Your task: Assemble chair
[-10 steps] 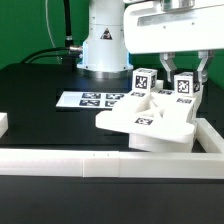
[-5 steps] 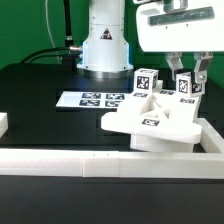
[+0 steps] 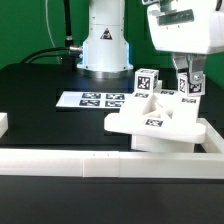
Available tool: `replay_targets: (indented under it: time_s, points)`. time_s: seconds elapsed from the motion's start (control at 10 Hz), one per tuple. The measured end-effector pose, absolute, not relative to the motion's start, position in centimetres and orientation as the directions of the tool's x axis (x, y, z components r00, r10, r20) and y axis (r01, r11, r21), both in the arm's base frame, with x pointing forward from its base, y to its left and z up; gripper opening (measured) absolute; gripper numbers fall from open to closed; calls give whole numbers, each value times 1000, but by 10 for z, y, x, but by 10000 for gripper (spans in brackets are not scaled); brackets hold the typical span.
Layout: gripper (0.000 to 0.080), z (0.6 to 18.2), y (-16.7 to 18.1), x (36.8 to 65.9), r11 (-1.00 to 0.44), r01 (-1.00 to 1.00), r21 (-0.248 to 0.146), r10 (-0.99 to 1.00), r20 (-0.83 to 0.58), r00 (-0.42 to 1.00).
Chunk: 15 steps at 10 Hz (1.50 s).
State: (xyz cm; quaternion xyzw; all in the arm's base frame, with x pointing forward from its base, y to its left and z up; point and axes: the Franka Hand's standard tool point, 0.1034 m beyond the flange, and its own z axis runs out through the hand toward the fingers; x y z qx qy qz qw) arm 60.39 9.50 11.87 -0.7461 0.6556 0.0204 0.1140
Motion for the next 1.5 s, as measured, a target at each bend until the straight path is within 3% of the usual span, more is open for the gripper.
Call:
replay_targets:
  time_s: [0.1,0.3,0.4,0.7,1.0,1.5]
  points:
    - [364,119,95,604,-136,-980,-147,-971,-177,161]
    - [617,119,91,605,-243,-955,-172,-948,-167,271]
    - [641,119,89,606,-346,-917,-197,-916,-141,376]
    - [648,119,88,606,-576,-786,-224,-792,-83,605]
    - [649,123,90,605,-849,-500,-171,-501,-44,864]
    - [649,126,74,610,-979,-120,-168,-126,25,992]
